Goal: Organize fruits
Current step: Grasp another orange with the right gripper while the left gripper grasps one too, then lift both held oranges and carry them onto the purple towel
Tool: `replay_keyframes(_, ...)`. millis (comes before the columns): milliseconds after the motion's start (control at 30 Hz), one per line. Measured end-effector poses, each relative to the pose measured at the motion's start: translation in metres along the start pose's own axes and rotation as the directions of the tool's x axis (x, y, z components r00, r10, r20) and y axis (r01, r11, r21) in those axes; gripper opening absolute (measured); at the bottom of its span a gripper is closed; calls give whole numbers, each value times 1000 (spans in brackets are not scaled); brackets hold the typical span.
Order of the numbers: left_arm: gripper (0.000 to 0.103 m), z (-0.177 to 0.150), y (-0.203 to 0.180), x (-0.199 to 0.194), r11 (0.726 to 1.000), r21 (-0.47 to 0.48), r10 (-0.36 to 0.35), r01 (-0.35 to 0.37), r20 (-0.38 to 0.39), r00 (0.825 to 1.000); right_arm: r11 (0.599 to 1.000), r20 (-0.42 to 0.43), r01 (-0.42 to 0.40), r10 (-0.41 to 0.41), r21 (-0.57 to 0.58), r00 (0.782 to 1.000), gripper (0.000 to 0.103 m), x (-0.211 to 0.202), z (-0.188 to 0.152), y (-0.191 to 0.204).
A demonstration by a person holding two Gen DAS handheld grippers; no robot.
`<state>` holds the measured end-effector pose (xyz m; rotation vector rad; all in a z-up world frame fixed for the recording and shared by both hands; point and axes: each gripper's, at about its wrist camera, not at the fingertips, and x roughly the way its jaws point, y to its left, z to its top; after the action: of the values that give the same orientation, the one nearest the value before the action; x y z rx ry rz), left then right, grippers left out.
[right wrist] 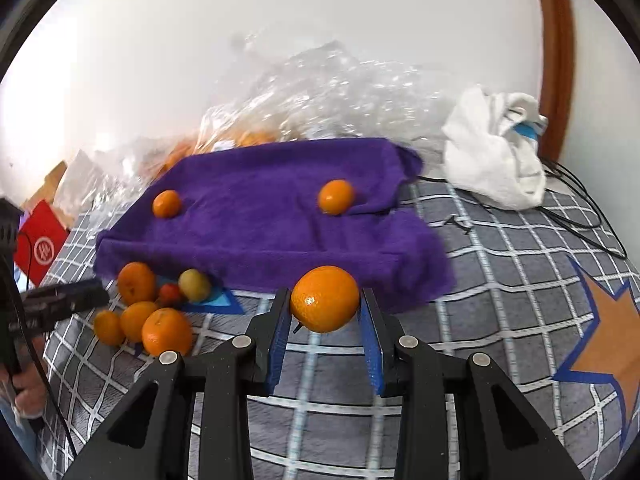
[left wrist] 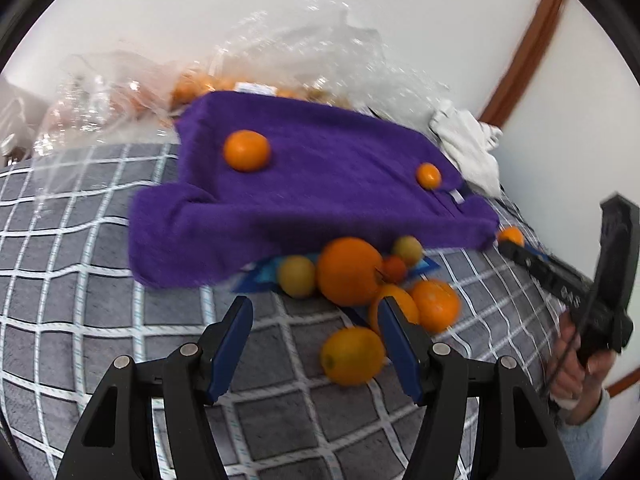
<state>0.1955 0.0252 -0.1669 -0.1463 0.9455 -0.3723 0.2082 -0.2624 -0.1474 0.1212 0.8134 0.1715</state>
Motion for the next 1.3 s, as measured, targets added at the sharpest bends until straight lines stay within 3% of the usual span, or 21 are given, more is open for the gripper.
replay_keyframes(300,60,-8,-21,9,995,102,18,-13,-47,999,999,-1,17,-17,29,1000,34,0,2,-12)
replay_keyframes(367,54,-9,-23,9,993,118,30,-24,-45,999,1000,0,18,-18,22,1000,34,0,1,-10)
replay_keyframes(433,38,-10,-23,10,992,122,32,-26,-52,998,1000,-4,16,-16,16,1000,34,1,1,-9)
replay_keyframes(500,33,-10,-23,12,993,116,29,-22,-61,998,1000,-8,16,-16,9,1000,34,2,1,-8)
replay_keyframes(933,33,-3,-8,5,991,67,114,-113,-3,994,1000,-11,12,-12,2,1000,34,3,0,-5)
replay_keyframes(1300,33,-5,-16,15,977,138,166,-162,-19,986,1000,-13,6,-6,-20,1000,34,1,-1,2)
